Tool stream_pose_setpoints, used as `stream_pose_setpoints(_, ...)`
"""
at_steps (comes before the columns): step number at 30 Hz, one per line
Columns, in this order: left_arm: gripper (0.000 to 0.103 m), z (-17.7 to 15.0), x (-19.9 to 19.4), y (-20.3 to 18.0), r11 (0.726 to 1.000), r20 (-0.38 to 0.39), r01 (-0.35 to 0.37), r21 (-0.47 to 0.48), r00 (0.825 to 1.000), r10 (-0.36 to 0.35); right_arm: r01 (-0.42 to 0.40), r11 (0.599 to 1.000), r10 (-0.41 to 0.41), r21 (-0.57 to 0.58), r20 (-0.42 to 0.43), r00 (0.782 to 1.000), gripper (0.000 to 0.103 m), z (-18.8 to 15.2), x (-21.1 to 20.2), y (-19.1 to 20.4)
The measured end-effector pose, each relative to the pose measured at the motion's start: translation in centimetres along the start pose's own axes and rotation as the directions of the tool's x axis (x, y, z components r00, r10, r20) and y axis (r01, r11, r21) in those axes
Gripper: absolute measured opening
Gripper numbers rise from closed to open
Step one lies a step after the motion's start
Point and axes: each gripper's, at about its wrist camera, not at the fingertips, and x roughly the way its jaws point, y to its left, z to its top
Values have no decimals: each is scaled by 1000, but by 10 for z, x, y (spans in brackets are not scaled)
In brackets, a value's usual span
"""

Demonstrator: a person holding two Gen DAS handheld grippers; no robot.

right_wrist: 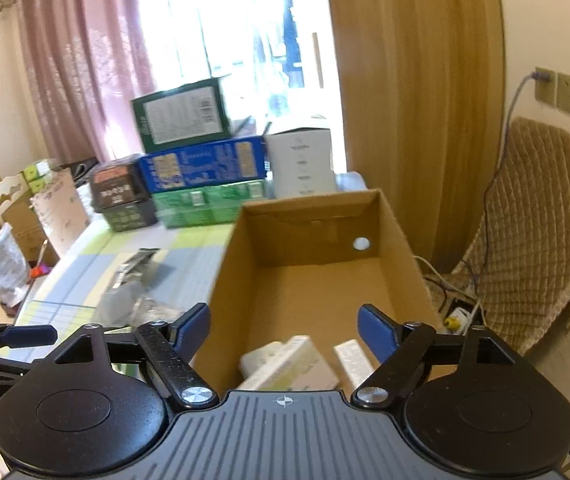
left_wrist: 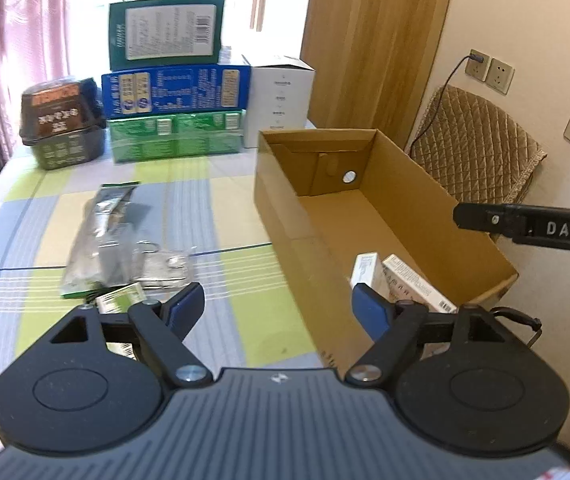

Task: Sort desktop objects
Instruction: 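Move both open tools back over the table items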

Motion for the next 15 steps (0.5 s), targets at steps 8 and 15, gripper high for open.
stream_pose_setpoints(8, 84, -20, -42, 30, 998, 20, -59, -19, 998, 59, -59, 997, 58, -45, -22, 998, 86, -16, -3, 47)
stream_pose_setpoints(15, 91, -44, -64, 61, 992, 10, -118, -39, 993, 118, -94, 992, 91, -83, -45, 995, 90, -27, 0, 78)
